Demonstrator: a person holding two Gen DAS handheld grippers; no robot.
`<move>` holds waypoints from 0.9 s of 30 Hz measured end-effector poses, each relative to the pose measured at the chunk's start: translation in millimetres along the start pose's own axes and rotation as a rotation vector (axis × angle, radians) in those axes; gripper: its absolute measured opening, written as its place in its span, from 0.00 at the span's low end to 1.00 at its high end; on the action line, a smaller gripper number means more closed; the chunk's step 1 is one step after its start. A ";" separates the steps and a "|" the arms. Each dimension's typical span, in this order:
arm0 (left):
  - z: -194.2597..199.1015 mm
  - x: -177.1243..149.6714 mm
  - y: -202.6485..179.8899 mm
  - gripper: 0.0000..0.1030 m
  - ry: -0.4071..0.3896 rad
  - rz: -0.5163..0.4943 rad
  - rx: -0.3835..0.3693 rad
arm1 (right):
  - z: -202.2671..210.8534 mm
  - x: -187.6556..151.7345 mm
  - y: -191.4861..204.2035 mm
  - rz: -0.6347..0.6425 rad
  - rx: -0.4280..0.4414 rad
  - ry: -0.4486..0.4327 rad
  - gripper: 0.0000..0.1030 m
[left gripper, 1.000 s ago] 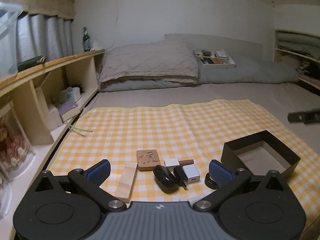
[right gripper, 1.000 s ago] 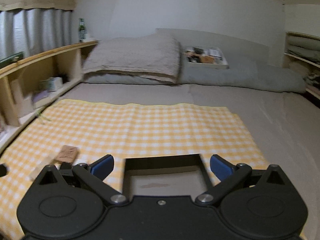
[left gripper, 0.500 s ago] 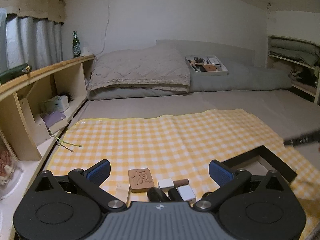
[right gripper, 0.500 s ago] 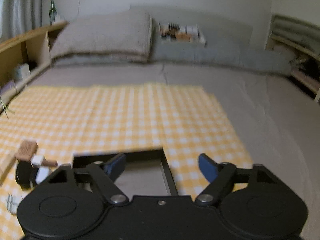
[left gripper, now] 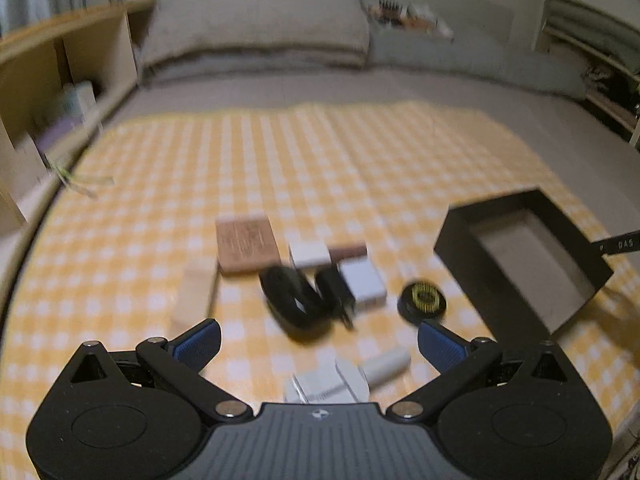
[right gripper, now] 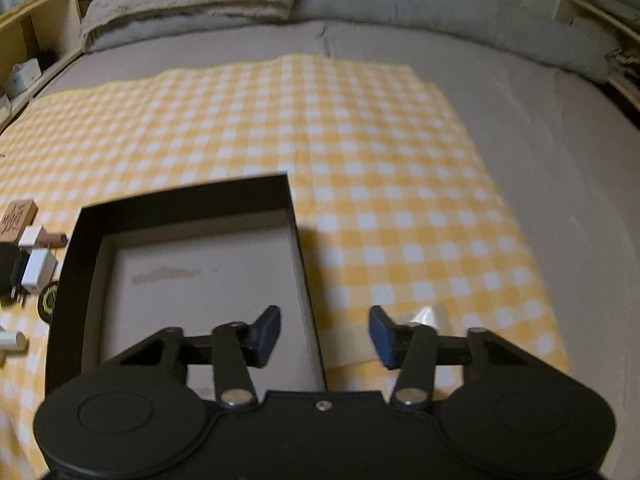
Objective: Organize rigid objects
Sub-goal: 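Move the right tool onto the black box rim and close on it, then grasp the white watch-band tool with the left tool while right holds box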
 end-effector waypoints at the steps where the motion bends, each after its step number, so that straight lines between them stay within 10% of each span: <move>1: -6.9 -2.3 -0.2 1.00 0.031 0.008 -0.011 | -3.0 -1.7 0.2 -0.002 0.003 0.015 0.32; 6: -34.8 -14.6 -4.3 1.00 0.154 0.008 -0.007 | -8.9 -1.8 4.8 -0.004 -0.003 0.068 0.06; 20: -86.5 -37.4 -7.6 0.98 0.323 0.010 0.017 | 1.9 -9.1 14.5 0.033 0.027 0.110 0.05; 27: -88.5 -36.2 4.7 0.70 0.290 0.112 0.008 | 1.3 -10.1 17.4 0.045 0.025 0.111 0.06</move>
Point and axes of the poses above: each gripper's, at about its wrist camera, not at the fingertips, and z roughly against the way its jaws point, y to its left, x to its top, the point moved 1 cm from there along -z, roughly the way its jaws point, and after that the axes turned 6 degrees about -z, right-handed, at the moved point
